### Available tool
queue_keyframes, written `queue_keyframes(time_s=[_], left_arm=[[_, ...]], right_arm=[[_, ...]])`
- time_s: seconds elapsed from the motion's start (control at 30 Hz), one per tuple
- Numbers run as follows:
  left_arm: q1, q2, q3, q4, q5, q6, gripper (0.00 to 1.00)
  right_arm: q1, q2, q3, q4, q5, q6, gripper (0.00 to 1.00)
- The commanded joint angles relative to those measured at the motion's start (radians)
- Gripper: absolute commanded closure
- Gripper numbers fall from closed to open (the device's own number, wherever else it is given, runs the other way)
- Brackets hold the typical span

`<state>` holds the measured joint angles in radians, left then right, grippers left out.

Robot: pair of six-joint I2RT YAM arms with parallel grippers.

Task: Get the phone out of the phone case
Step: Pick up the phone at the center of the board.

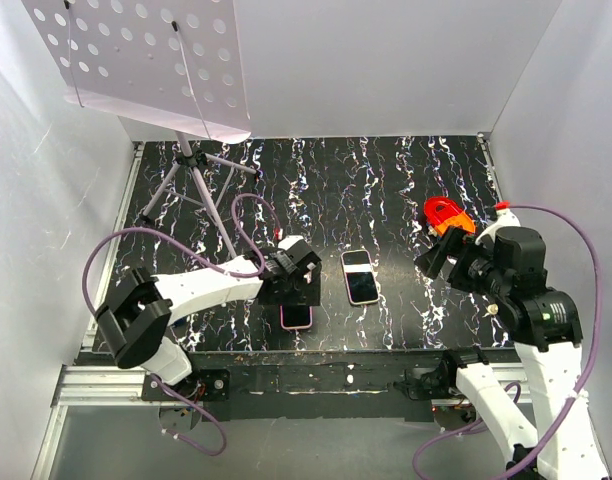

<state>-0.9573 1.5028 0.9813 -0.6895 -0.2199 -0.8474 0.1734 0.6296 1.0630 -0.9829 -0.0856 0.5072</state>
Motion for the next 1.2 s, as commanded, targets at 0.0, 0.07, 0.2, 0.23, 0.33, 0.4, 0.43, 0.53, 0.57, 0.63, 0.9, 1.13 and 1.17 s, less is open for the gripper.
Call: queue_keyframes(time_s=[0.0, 0.07, 0.2, 0.23, 0.33, 0.4, 0.43, 0.53, 0.57, 0.63, 0.9, 1.13, 1.17], left_arm=[[-0.003, 0.045, 0.023, 0.033, 0.036, 0.062, 0.00], [-0.003, 0.069, 0.028, 0.021, 0.027, 0.068, 0.00], [0.000, 0.109, 0.031, 0.028, 0.043, 0.076, 0.01], [0.000, 0.119, 0.030, 0.033, 0.050, 0.085, 0.01], [0.015, 0.138, 0.026, 0.070, 0.077, 0.094, 0.00], [0.037, 0.164, 0.030, 0.084, 0.102, 0.094, 0.01], [0.048, 0.175, 0.037, 0.084, 0.103, 0.096, 0.01], [0.057, 0.191, 0.063, 0.081, 0.080, 0.105, 0.00], [0.057, 0.203, 0.069, 0.074, 0.070, 0.105, 0.01], [0.057, 0.224, 0.089, 0.064, 0.056, 0.110, 0.01], [0.057, 0.295, 0.099, 0.019, -0.032, 0.090, 0.06], [0.055, 0.310, 0.086, 0.025, -0.090, 0.094, 0.28], [0.055, 0.312, 0.086, 0.031, -0.088, 0.103, 0.32]], right_arm=[[0.005, 0.042, -0.021, 0.003, -0.074, -0.056, 0.02], [0.005, 0.030, -0.038, 0.013, -0.069, -0.061, 0.02], [0.005, 0.012, -0.077, 0.056, -0.101, -0.062, 0.02], [0.005, 0.013, -0.080, 0.064, -0.123, -0.065, 0.02], [0.005, 0.022, -0.081, 0.069, -0.125, -0.079, 0.02], [0.005, 0.033, -0.086, 0.066, -0.112, -0.079, 0.02], [0.005, 0.041, -0.089, 0.066, -0.114, -0.079, 0.02], [0.005, 0.058, -0.112, 0.081, -0.137, -0.072, 0.02], [0.005, 0.065, -0.124, 0.090, -0.150, -0.068, 0.02], [0.006, 0.084, -0.139, 0.093, -0.160, -0.068, 0.02], [0.104, 0.166, -0.150, 0.082, -0.053, -0.004, 0.03], [0.313, 0.246, -0.189, 0.211, -0.020, 0.119, 0.04], [0.340, 0.258, -0.190, 0.219, -0.003, 0.131, 0.04]])
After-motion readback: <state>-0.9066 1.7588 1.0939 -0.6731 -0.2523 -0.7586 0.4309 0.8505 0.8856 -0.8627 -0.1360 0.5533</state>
